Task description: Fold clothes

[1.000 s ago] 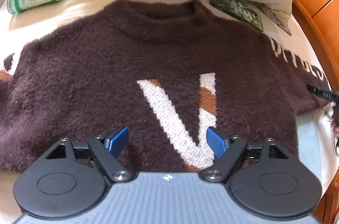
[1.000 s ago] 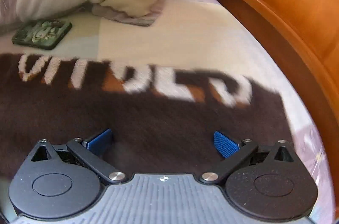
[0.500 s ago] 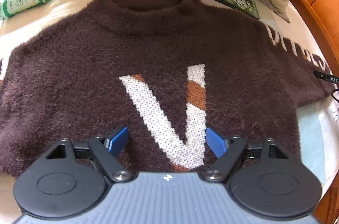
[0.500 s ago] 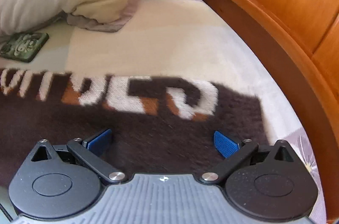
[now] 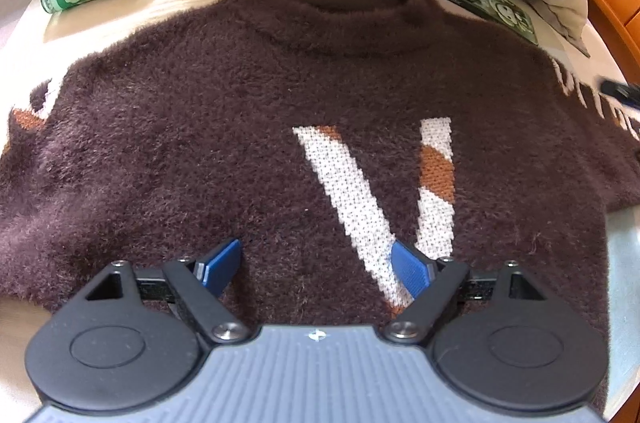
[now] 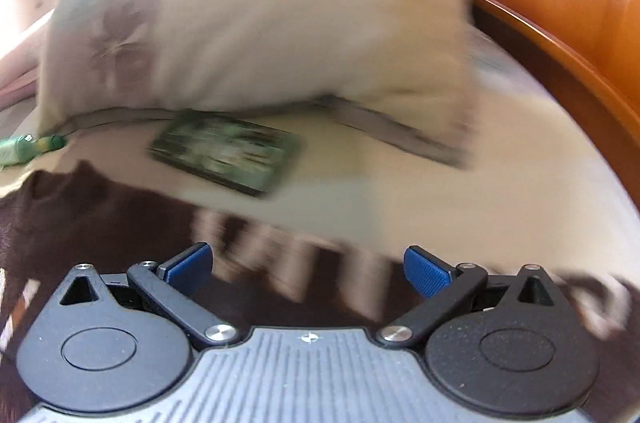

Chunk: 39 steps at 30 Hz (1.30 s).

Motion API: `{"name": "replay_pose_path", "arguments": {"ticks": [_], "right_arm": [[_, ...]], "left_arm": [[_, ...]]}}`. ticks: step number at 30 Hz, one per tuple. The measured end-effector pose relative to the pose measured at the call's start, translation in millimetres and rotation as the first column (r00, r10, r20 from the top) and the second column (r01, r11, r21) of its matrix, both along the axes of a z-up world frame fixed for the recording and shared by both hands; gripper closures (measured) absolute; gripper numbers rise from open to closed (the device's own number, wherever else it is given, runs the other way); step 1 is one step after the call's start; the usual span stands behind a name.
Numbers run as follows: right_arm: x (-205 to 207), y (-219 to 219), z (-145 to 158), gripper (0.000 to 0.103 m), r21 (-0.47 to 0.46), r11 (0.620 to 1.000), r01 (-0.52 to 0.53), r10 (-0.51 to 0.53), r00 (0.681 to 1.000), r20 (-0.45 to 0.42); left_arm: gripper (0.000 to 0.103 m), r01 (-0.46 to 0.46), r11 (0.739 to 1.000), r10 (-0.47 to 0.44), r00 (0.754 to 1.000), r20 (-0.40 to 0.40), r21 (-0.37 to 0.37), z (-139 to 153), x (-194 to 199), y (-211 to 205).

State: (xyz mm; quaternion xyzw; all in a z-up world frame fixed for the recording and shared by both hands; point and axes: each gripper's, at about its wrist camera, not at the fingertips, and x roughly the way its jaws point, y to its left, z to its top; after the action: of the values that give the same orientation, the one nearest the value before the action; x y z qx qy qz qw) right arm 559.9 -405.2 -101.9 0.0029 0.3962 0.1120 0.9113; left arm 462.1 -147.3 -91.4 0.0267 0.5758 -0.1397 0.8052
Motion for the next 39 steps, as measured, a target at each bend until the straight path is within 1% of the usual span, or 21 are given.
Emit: {"name": "replay_pose_path", "arguments": {"ticks": [1, 3, 5, 7, 8, 10, 11, 12, 15, 16, 17, 20, 21, 24, 26, 28, 29, 32, 33, 36, 39], "right_arm": [[7.6, 16.5, -5.1, 0.0, -0.012, 1.0, -0.018, 0.018, 1.0, 0.011], [18.7, 33.6, -16.0, 0.0, -0.021, 1.0, -0.018, 0.018, 1.0, 0.009], [25.5, 41.2, -26.5, 0.0, -0.07, 0.997, -0.013, 0.012, 1.0, -0.009], [31.1, 29.1, -30.3, 0.0, -0.096, 0.994, 0.057, -0.058, 0.998, -0.009], [37.1, 16.7, -29.3, 0.0, -0.096, 0.986, 0.135, -0.139, 0.99, -0.028], [35.5, -10.2, -19.9, 0.0, -0.021, 0.969, 0.246, -0.246, 0.967, -0.064], [30.2, -18.1, -13.5, 0.0, 0.009, 0.966, 0.257, -0.256, 0.965, -0.064], [23.9, -18.6, -6.8, 0.0, 0.009, 0.971, 0.238, -0.237, 0.97, -0.051], [-0.7, -5.1, -2.6, 0.0, -0.06, 0.994, 0.093, -0.095, 0.995, -0.035], [-9.0, -0.6, -1.2, 0.0, -0.084, 0.996, 0.043, -0.046, 0.998, -0.032], [-16.3, 2.5, -5.5, 0.0, -0.117, 0.993, 0.016, -0.022, 0.999, -0.046], [-29.6, -10.2, -21.5, 0.0, -0.16, 0.984, 0.077, -0.094, 0.99, -0.101], [-33.2, -18.9, -20.2, 0.0, -0.139, 0.981, 0.134, -0.149, 0.983, -0.107], [-39.6, -19.5, -6.8, 0.0, -0.123, 0.962, 0.245, -0.257, 0.962, -0.089], [-41.5, -4.6, 2.2, 0.0, -0.07, 0.971, 0.227, -0.232, 0.97, -0.076], [-41.1, 20.5, 11.3, 0.0, -0.019, 0.988, 0.151, -0.152, 0.987, -0.05], [-40.3, 34.7, 15.1, 0.0, 0.01, 0.995, 0.095, -0.094, 0.995, -0.038], [-32.1, 69.3, 18.0, 0.0, 0.091, 0.995, -0.027, 0.031, 0.999, -0.038], [-29.1, 80.8, 14.3, 0.0, 0.106, 0.993, -0.058, 0.063, 0.997, -0.052], [-23.2, 110.9, 0.6, 0.0, 0.125, 0.987, -0.097, 0.112, 0.986, -0.12], [-32.7, 128.8, -6.7, 0.0, 0.063, 0.99, -0.123, 0.131, 0.981, -0.145]], "left_arm": [[0.02, -0.003, 1.0, 0.003, 1.0, -0.002, -0.005, 0.7, 1.1, 1.1], [0.02, -0.007, 1.0, 0.007, 1.0, -0.005, -0.019, 1.1, 2.2, 3.9], [0.02, -0.007, 1.0, 0.007, 1.0, -0.005, -0.03, 1.0, 3.0, 6.4], [0.02, 0.001, 1.0, -0.001, 1.0, 0.001, -0.031, 1.1, 2.4, 7.6], [0.02, 0.006, 1.0, -0.006, 1.0, 0.004, -0.031, 1.3, 1.8, 7.6], [0.02, 0.006, 1.0, -0.006, 1.0, 0.01, -0.03, 2.7, 0.2, 7.8], [0.02, 0.005, 1.0, -0.005, 1.0, 0.013, -0.03, 3.5, -0.6, 8.1], [0.02, 0.001, 1.0, 0.0, 1.0, 0.016, -0.03, 4.1, -1.0, 8.0], [0.02, -0.018, 0.999, 0.019, 1.0, 0.022, -0.045, 5.3, -1.9, 8.2], [0.02, -0.019, 0.999, 0.021, 1.0, 0.023, -0.045, 5.2, -2.3, 7.9], [0.02, -0.013, 0.999, 0.014, 1.0, 0.023, -0.036, 4.8, -2.8, 7.0], [0.018, 0.022, 1.0, -0.022, 0.999, 0.027, -0.012, 2.5, -3.5, 3.9], [0.018, 0.029, 1.0, -0.029, 0.999, 0.028, -0.008, 2.6, -3.6, 3.5], [0.018, 0.031, 0.999, -0.03, 0.999, 0.033, -0.009, 2.0, -5.8, 2.7], [0.018, 0.027, 0.999, -0.026, 0.999, 0.048, -0.021, 4.3, -9.2, 3.6], [0.018, 0.035, 0.999, -0.033, 0.997, 0.068, -0.032, 7.6, -12.8, 4.1], [0.018, 0.04, 0.999, -0.037, 0.996, 0.077, -0.032, 9.4, -14.3, 4.9], [0.018, 0.055, 0.998, -0.052, 0.995, 0.089, -0.036, 9.6, -18.9, 8.2], [0.018, 0.051, 0.998, -0.047, 0.995, 0.088, -0.043, 9.0, -21.5, 11.0], [0.018, 0.021, 0.997, -0.015, 0.997, 0.077, -0.076, 6.8, -31.3, 22.0], [0.018, -0.01, 0.994, 0.017, 0.998, 0.064, -0.108, 4.6, -41.1, 33.0]]}}
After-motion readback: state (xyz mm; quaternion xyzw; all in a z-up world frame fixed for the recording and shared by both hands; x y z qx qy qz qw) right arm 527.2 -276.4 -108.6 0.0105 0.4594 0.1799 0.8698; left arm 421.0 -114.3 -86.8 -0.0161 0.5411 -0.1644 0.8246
